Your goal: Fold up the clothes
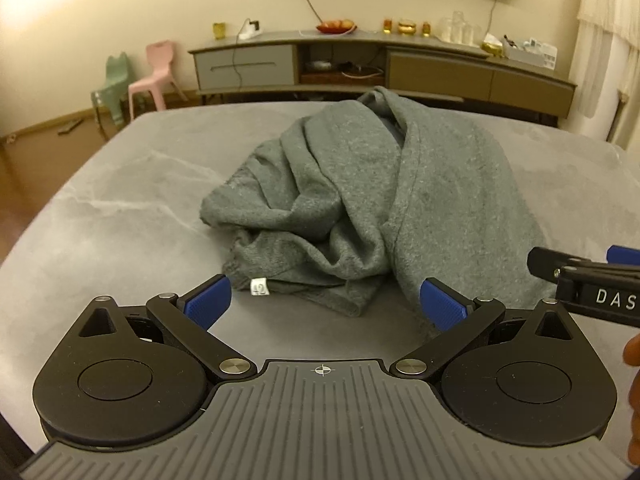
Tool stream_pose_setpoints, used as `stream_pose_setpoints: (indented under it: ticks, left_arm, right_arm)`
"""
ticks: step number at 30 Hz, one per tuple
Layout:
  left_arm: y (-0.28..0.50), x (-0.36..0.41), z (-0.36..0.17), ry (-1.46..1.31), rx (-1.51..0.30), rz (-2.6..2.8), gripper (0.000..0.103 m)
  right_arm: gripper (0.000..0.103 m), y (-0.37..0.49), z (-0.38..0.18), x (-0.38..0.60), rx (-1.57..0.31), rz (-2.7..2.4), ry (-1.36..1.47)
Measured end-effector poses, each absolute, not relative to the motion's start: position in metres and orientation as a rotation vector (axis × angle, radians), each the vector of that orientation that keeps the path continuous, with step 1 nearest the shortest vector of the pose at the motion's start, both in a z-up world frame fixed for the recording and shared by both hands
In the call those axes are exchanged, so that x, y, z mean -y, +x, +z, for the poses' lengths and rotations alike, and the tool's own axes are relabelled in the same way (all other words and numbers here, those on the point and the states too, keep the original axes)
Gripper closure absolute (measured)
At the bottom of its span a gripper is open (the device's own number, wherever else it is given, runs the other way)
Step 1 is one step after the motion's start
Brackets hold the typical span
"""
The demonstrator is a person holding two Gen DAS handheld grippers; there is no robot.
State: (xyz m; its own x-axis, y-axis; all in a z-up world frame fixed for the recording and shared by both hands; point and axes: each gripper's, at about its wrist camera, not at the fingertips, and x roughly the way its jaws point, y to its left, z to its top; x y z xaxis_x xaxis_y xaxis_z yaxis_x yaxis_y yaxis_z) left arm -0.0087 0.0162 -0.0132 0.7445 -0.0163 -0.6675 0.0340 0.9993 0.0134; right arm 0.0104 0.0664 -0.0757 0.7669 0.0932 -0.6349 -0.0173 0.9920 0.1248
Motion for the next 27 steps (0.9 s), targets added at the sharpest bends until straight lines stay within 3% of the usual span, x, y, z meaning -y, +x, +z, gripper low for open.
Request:
stream_pose_setpoints:
  ticks: [11,18,21,23,25,27]
  left_arm:
    - [-0.016,-0.027,-0.011,-0.022,-0.747,-0.076,0.017]
    - [-0.021,-0.026,-0.006,-0.014,-0.735,-0.096,0.035]
    - [-0.023,-0.024,-0.004,-0.003,-0.723,-0.103,0.052]
    - [-0.025,-0.023,-0.002,0.004,-0.716,-0.108,0.066]
    - [-0.026,-0.022,0.0,0.014,-0.706,-0.103,0.093]
    - [-0.028,-0.02,0.002,0.041,-0.678,-0.097,0.103]
  right_arm:
    - [0.0,0.009,-0.076,-0.071,-0.697,0.065,0.09]
    - [0.0,0.008,-0.076,-0.074,-0.69,0.079,0.076]
    - [0.005,0.006,-0.075,-0.076,-0.681,0.087,0.065]
    - [0.018,0.006,-0.075,-0.078,-0.683,0.101,0.058]
    - [0.031,0.007,-0.076,-0.078,-0.694,0.12,0.067]
    - [0.048,0.009,-0.078,-0.078,-0.712,0.14,0.078]
